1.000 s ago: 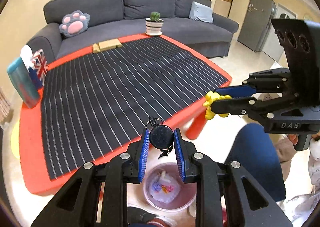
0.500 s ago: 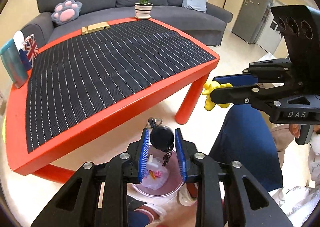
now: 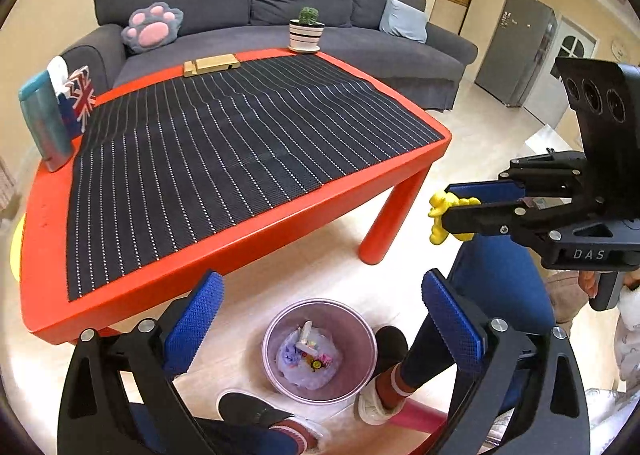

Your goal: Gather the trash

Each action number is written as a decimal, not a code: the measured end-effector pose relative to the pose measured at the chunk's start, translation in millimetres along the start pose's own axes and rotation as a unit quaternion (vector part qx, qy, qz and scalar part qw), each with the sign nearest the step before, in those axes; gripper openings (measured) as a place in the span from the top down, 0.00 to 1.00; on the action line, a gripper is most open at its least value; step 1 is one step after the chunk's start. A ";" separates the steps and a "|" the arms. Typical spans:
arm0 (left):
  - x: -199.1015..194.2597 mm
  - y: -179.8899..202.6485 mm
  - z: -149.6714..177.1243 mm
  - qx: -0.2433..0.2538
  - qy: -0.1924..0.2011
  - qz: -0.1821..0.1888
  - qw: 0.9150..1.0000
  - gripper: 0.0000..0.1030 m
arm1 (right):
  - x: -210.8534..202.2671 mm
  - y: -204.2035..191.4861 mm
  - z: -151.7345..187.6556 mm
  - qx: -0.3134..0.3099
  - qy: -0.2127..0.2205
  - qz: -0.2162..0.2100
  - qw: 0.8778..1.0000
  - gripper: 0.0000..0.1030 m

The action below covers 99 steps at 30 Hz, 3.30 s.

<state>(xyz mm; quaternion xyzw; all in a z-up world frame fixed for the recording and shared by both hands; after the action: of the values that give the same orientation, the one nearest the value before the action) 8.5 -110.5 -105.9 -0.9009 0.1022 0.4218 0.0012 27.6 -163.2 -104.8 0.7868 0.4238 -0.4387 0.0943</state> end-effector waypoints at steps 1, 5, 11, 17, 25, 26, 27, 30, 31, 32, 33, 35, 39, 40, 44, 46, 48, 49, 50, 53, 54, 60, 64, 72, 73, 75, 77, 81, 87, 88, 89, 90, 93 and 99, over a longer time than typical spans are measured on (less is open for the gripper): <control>-0.8 -0.6 -0.1 -0.001 0.001 -0.001 1.000 0.07 | -0.2 -0.2 0.6 0.000 0.000 0.000 1.000 0.79; -4.0 -3.2 0.5 -0.006 0.002 -0.003 1.000 0.07 | -1.6 -0.9 1.8 0.000 0.002 -0.002 1.000 0.79; -11.1 -9.2 3.0 -0.015 0.009 -0.009 1.000 0.07 | -1.6 -3.9 4.1 -0.004 -0.001 -0.003 1.000 0.79; -17.5 -21.1 6.1 -0.028 0.011 -0.018 0.999 0.07 | 0.5 -9.0 7.1 -0.008 -0.006 -0.007 1.000 0.79; -24.6 -30.7 9.9 -0.040 0.015 -0.025 0.999 0.07 | 5.9 -17.1 8.7 -0.016 -0.015 -0.016 1.000 0.79; -24.6 -31.1 10.1 -0.041 0.015 -0.024 0.999 0.07 | 6.9 -18.2 9.1 -0.016 -0.016 -0.017 1.000 0.79; -24.6 -31.4 10.7 -0.042 0.015 -0.024 0.999 0.07 | 7.6 -18.7 9.7 -0.017 -0.017 -0.018 1.000 0.79; -25.5 -32.3 12.0 -0.044 0.016 -0.023 0.999 0.07 | 9.7 -21.1 10.4 -0.019 -0.020 -0.022 0.999 0.79; -25.8 -32.6 12.4 -0.045 0.016 -0.023 0.999 0.07 | 10.4 -22.0 10.9 -0.019 -0.021 -0.023 0.999 0.79; -26.1 -32.8 12.7 -0.046 0.016 -0.023 0.999 0.07 | 11.0 -22.4 11.5 -0.019 -0.022 -0.025 0.999 0.79; -26.4 -32.6 12.9 -0.046 0.017 -0.023 0.999 0.07 | 11.6 -23.0 11.8 -0.019 -0.023 -0.025 0.999 0.79; -26.7 -32.6 13.1 -0.046 0.017 -0.023 0.999 0.07 | 12.9 -24.6 12.5 -0.021 -0.025 -0.028 0.999 0.78; -27.0 -33.3 13.0 -0.045 0.018 -0.023 0.999 0.07 | 16.4 -25.5 12.5 -0.025 -0.027 -0.022 0.999 0.54; -27.0 -33.8 13.1 -0.046 0.018 -0.023 0.999 0.07 | 16.8 -24.0 11.9 -0.024 -0.024 -0.017 0.999 0.29; -26.5 -35.1 13.8 -0.047 0.016 -0.025 0.998 0.07 | 18.7 -19.5 10.3 -0.018 -0.019 -0.006 1.000 0.13; -26.1 -34.8 14.0 -0.047 0.015 -0.024 0.998 0.07 | 19.9 -16.5 10.0 -0.014 -0.020 0.000 1.000 0.09; -25.5 -34.7 14.0 -0.047 0.014 -0.024 0.999 0.07 | 20.9 -13.6 9.2 -0.008 -0.020 0.004 1.000 0.07; -25.2 -35.2 13.4 -0.047 0.014 -0.025 0.999 0.07 | 20.9 -13.0 8.9 -0.007 -0.019 0.005 1.000 0.06; -25.1 -35.5 13.2 -0.047 0.014 -0.025 0.999 0.07 | 20.9 -11.1 8.5 -0.003 -0.018 0.008 1.000 0.06; -25.3 -35.3 12.9 -0.046 0.013 -0.026 0.999 0.07 | 20.0 -6.5 7.6 0.005 -0.016 0.016 1.000 0.05; -25.0 -35.6 12.9 -0.046 0.013 -0.026 0.999 0.07 | 19.5 -4.7 7.0 0.008 -0.015 0.019 1.000 0.05; -24.9 -41.1 6.2 -0.046 0.016 -0.036 0.998 0.07 | 15.6 4.7 -2.1 0.027 0.000 0.026 0.999 0.05; -26.8 -45.7 -3.5 -0.045 0.024 -0.042 0.998 0.07 | 11.7 12.6 -14.6 0.030 0.010 0.035 0.999 0.05; -30.8 -59.8 -35.6 -0.048 0.049 -0.049 0.996 0.07 | 1.2 31.0 -52.1 0.036 0.042 0.052 0.997 0.05; -30.8 -62.1 -39.9 -0.048 0.051 -0.052 0.996 0.07 | -1.0 34.1 -59.9 0.036 0.048 0.054 0.997 0.05; -29.9 -68.6 -48.6 -0.049 0.053 -0.059 0.996 0.07 | -4.0 37.7 -71.0 0.035 0.057 0.056 0.996 0.05; -29.4 -71.8 -55.2 -0.051 0.056 -0.057 0.995 0.07 | -5.1 42.4 -81.9 0.039 0.063 0.058 0.996 0.05; -27.6 -80.3 -69.1 -0.049 0.061 -0.067 0.995 0.06 | -6.3 49.7 -99.1 0.042 0.070 0.057 0.995 0.05; -23.3 -90.7 -84.2 -0.051 0.064 -0.078 0.994 0.06 | -4.8 53.8 -113.6 0.043 0.074 0.049 0.995 0.05; -22.1 -92.3 -85.9 -0.055 0.062 -0.079 0.993 0.06 | -4.6 54.0 -115.9 0.043 0.075 0.048 0.995 0.05; -20.2 -93.7 -87.2 -0.059 0.059 -0.077 0.994 0.06 | -3.7 53.8 -118.1 0.043 0.075 0.047 0.995 0.05; -19.3 -94.8 -88.4 -0.062 0.057 -0.076 0.994 0.06 | -3.6 53.8 -119.8 0.042 0.076 0.047 0.995 0.05; -16.0 -99.7 -90.7 -0.069 0.052 -0.079 0.993 0.06 | -3.6 52.6 -123.2 0.039 0.078 0.047 0.995 0.05; -14.4 -108.4 -92.1 -0.075 0.054 -0.105 0.990 0.06 | -1.5 54.1 -130.3 0.035 0.079 0.048 0.995 0.05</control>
<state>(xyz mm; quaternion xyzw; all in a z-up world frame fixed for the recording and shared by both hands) 89.5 -9.9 -44.7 -0.9256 -0.0247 0.3767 -0.0277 147.3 -130.0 -38.0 0.8411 0.3760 -0.3852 0.0539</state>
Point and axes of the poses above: each gripper's, at about its wrist camera, not at the fingertips, and x roughly the way its jaws point, y to its right, z to its underside, the point moved 10 cm from there along x, roughly the way its jaws point, and after that the axes turned 5 degrees about x, right-handed, at the moved point
